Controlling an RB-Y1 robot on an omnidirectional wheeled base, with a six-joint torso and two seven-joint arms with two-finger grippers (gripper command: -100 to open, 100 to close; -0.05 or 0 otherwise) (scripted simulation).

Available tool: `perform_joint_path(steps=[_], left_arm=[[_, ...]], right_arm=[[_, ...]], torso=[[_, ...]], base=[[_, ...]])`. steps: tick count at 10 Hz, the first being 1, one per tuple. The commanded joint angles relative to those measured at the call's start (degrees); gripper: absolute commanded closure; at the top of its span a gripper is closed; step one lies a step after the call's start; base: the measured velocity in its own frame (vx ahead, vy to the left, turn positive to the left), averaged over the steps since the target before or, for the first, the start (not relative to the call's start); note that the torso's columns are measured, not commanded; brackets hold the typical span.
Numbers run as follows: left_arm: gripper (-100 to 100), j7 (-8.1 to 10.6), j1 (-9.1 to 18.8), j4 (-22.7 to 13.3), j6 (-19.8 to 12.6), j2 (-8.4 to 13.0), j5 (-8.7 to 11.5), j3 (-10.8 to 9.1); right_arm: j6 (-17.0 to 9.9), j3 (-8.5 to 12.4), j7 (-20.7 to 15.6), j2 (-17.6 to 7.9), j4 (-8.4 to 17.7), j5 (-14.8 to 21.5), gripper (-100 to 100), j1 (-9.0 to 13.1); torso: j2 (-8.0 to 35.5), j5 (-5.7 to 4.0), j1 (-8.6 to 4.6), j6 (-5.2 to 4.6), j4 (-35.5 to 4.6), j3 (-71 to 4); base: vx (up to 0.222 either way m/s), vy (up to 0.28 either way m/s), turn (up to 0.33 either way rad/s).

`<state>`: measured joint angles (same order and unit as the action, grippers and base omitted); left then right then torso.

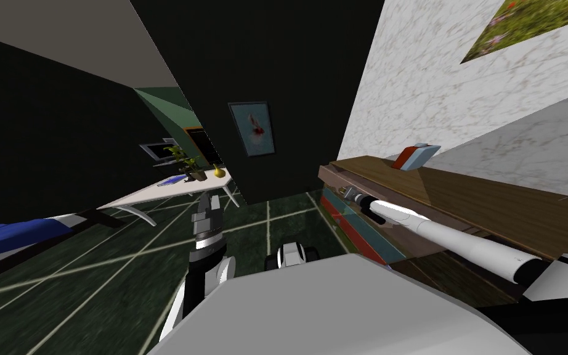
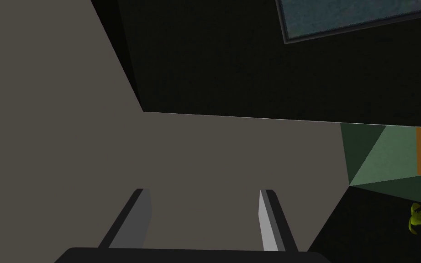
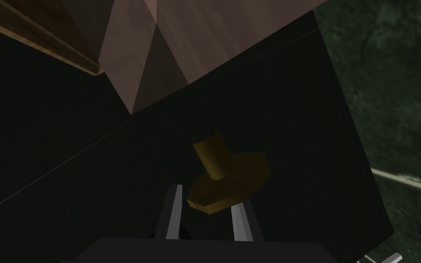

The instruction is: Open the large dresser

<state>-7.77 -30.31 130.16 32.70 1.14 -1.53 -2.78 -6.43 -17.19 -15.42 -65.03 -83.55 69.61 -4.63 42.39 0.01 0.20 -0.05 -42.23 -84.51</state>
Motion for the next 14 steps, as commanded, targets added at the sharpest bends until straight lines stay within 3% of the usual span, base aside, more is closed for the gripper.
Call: perform_joint_path(steps=[1, 9, 10, 12, 14], left_arm=[[0, 0.00, 0.0, 0.0, 0.0, 0.0, 0.0, 0.00], [0, 0.00, 0.0, 0.0, 0.0, 0.0, 0.0, -0.01], [0, 0.00, 0.0, 0.0, 0.0, 0.0, 0.0, -0.01], [0, 0.00, 0.0, 0.0, 0.0, 0.0, 0.0, -0.02], [0, 0.00, 0.0, 0.0, 0.0, 0.0, 0.0, -0.03]], right_arm=[[-0.1, -0.1, 0.0, 0.0, -0.2, 0.0, 100, -0.1], [-0.4, -0.2, 0.1, -0.2, -0.7, -0.2, 100, -0.6], [1.0, 0.6, 1.1, -2.6, -1.0, -1.2, -100, -0.2], [1.5, 0.9, 1.5, -3.3, -1.1, -1.5, -100, -0.1], [3.5, 1.8, 2.8, -6.4, -1.6, -2.8, -100, 0.3]], torso=[[0.0, 0.03, -0.11, -0.07, 0.0, 0.0], [-0.1, -0.02, -0.22, 0.04, -0.1, 0.0], [-0.1, 0.01, -0.01, 0.06, 0.0, 0.0], [-0.1, -0.06, -0.57, -0.02, -0.1, -0.1], [-0.1, -0.04, -0.38, 0.02, -0.1, -0.1]], base=[[0.000, 0.104, 0.002], [-0.010, 0.168, -0.001], [0.002, 0.129, -0.074], [0.012, 0.016, -0.035], [0.008, 0.010, -0.055]])
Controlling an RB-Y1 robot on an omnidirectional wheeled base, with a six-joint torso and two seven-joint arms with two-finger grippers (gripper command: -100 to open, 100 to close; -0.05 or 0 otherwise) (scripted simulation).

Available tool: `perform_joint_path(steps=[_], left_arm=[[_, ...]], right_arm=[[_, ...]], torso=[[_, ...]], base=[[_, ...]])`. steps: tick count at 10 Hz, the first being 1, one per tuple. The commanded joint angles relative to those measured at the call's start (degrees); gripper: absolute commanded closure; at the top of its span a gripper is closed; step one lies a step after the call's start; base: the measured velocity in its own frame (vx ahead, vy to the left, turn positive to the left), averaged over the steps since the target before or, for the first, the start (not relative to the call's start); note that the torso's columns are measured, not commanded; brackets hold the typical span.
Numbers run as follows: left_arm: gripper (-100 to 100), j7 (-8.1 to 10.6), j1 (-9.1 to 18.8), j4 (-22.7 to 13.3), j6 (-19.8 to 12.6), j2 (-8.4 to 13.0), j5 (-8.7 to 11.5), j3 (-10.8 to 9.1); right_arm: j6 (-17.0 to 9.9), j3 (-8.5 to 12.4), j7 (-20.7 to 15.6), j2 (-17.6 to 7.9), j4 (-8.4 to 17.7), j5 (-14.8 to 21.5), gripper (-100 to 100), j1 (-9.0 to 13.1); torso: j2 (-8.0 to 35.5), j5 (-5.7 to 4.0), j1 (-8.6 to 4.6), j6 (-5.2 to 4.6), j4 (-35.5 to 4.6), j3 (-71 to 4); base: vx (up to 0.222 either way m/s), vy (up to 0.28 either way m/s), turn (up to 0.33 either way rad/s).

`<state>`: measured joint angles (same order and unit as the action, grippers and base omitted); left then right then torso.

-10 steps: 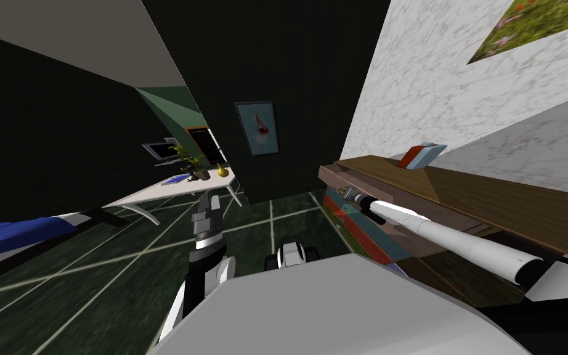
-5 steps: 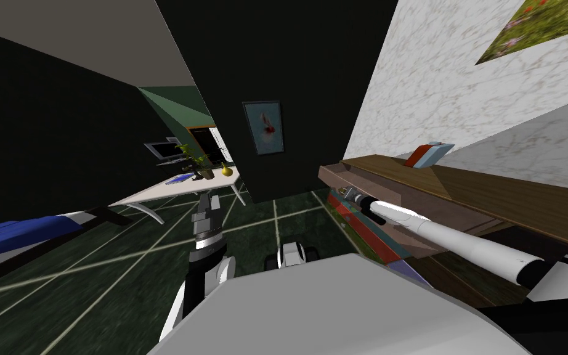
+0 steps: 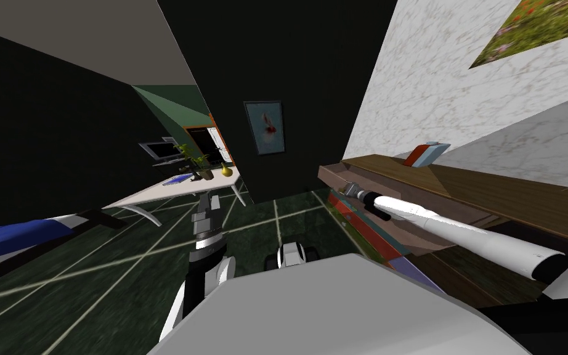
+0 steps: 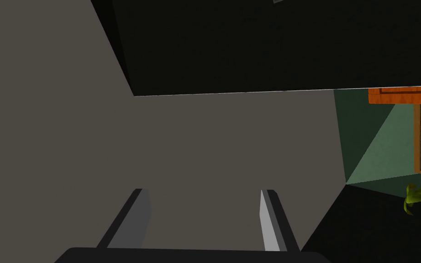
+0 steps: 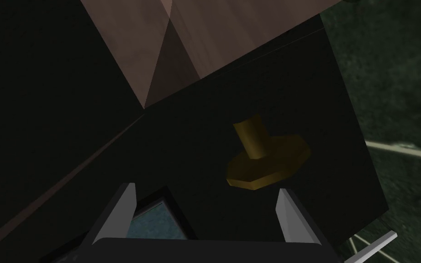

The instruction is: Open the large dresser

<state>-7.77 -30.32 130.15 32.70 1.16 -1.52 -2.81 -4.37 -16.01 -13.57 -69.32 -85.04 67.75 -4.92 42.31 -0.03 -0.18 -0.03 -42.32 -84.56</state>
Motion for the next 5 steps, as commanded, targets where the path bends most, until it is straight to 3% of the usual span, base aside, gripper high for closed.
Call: perform_joint_path(steps=[1, 3, 4, 5], left_arm=[[0, 0.00, 0.0, 0.0, 0.0, 0.0, 0.0, 0.00], [0, 0.00, 0.0, 0.0, 0.0, 0.0, 0.0, 0.01], [0, 0.00, 0.0, 0.0, 0.0, 0.0, 0.0, 0.01], [0, 0.00, 0.0, 0.0, 0.0, 0.0, 0.0, 0.00]], right_arm=[[1.9, 0.9, 1.3, -2.9, -0.3, -1.3, -100, 0.7], [1.9, 0.6, 1.5, -3.5, -0.4, -1.7, -100, 0.8], [1.8, 0.4, 1.6, -3.7, -0.5, -1.8, 0, 0.9], [1.8, 0.4, 1.6, -3.7, -0.5, -1.8, 0, 0.8]], torso=[[0.0, 0.05, 0.24, 0.02, 0.0, 0.0], [0.0, 0.08, 0.30, 0.05, 0.0, 0.0], [0.0, 0.02, 0.15, 0.04, 0.0, 0.0], [0.0, -0.01, 0.08, 0.03, 0.0, 0.0]], base=[[0.010, 0.038, -0.063], [0.007, 0.029, -0.020], [0.001, 0.005, 0.001], [0.000, 0.000, 0.000]])
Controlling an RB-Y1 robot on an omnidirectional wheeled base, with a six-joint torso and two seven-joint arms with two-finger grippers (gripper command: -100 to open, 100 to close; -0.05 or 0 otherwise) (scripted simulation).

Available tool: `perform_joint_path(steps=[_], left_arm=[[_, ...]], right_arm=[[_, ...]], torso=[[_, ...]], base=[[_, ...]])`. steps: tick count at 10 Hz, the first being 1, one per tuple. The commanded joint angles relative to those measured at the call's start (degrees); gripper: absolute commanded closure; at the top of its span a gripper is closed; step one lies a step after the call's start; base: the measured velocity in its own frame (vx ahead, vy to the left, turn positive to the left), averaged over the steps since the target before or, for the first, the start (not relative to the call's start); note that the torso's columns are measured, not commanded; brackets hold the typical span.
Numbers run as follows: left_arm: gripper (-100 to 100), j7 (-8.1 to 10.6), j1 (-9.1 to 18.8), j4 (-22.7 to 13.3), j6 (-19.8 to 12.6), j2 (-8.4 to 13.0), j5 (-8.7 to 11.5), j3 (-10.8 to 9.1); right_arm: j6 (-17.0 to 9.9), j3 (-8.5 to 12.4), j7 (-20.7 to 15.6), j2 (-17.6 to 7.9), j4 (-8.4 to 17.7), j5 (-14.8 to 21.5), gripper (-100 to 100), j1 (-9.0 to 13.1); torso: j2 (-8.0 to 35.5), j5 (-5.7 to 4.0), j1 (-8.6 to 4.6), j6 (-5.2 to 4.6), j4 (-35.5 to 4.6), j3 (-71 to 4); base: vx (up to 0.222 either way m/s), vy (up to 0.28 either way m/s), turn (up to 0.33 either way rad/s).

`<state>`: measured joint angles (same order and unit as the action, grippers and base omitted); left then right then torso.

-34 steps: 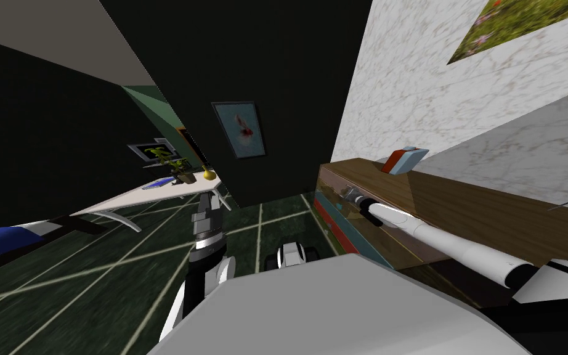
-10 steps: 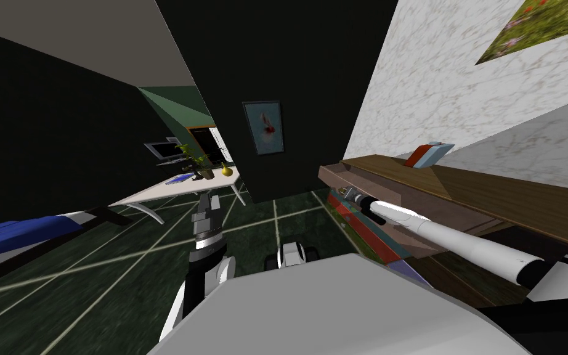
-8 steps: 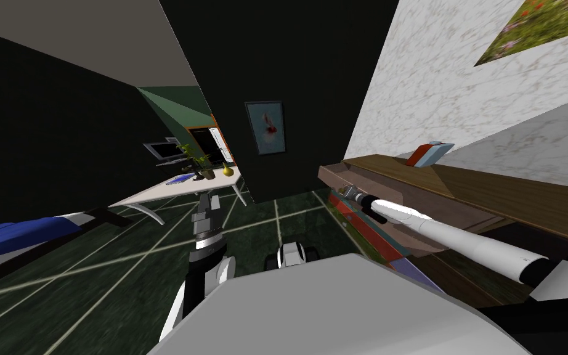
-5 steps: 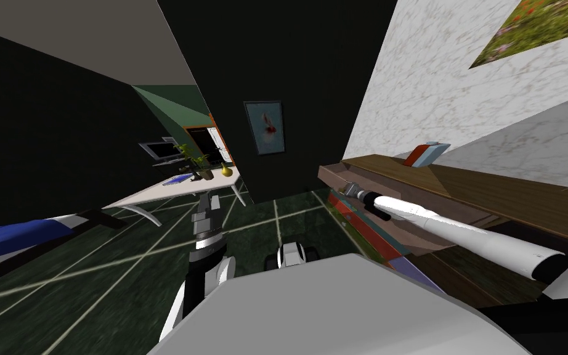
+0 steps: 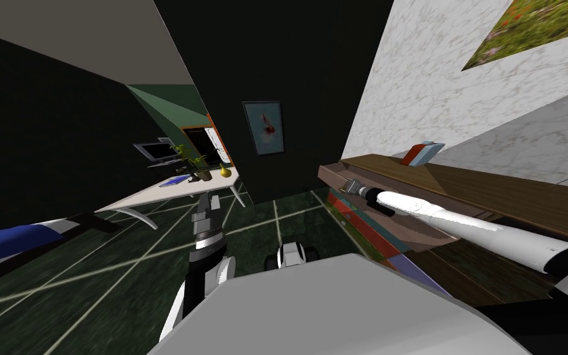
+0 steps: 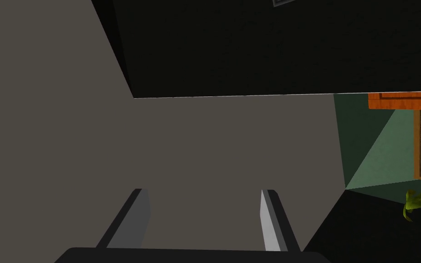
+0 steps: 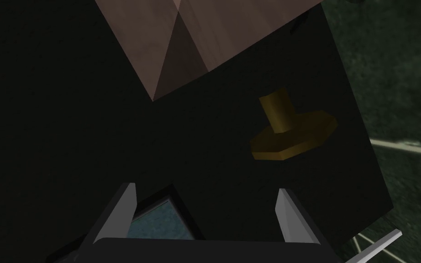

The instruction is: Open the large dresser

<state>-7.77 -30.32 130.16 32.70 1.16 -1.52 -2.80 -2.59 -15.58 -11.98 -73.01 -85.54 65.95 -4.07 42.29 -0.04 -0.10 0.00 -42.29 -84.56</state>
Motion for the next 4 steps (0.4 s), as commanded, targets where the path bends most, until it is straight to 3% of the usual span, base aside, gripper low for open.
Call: perform_joint_path(steps=[1, 4], left_arm=[[0, 0.00, 0.0, 0.0, 0.0, 0.0, 0.0, 0.00], [0, 0.00, 0.0, 0.0, 0.0, 0.0, 0.0, 0.00]], right_arm=[[0.0, 0.0, 0.0, 0.0, 0.0, 0.0, 0, 0.0], [0.0, 0.0, 0.0, 0.0, 0.0, 0.0, 0, 0.0]], torso=[[0.0, 0.01, 0.02, 0.00, 0.0, 0.0], [0.0, 0.04, 0.11, 0.00, 0.0, 0.0]], base=[[0.000, 0.000, 0.000], [0.000, 0.000, 0.000]])
